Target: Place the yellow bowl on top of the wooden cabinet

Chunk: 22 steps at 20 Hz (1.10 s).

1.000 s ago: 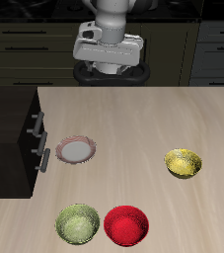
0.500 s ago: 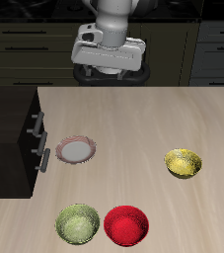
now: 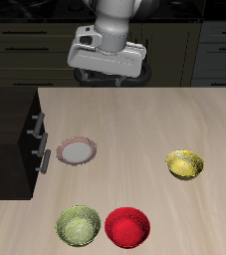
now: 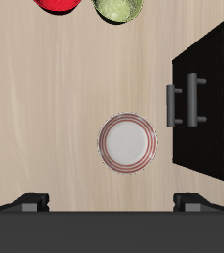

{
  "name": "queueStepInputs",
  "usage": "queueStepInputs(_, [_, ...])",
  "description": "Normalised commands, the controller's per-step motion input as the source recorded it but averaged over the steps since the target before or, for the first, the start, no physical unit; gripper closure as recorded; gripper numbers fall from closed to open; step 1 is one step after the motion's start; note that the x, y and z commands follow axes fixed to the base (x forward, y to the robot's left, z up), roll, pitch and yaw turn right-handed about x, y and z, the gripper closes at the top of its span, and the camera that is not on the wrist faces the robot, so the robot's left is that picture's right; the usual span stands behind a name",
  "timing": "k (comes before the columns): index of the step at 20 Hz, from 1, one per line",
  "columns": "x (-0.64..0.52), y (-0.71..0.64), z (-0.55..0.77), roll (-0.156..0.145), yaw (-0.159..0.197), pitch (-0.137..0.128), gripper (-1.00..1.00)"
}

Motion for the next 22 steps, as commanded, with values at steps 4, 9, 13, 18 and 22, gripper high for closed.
queueStepInputs(4, [0.29, -0.12, 0.02, -0.039, 0.002, 0.01, -1.0])
queueStepInputs(9, [0.22, -0.07, 0.06, -0.023, -0.005, 0.003, -1.0])
queueStepInputs(13, [0.2, -0.02, 0.05, -0.008, 0.019, -0.006, -1.0])
queueStepInputs(18, [0.18, -0.05, 0.09, -0.025, 0.003, -0.023, -1.0])
queueStepInputs(22, [0.16, -0.12, 0.0, -0.02, -0.001, 0.004, -1.0])
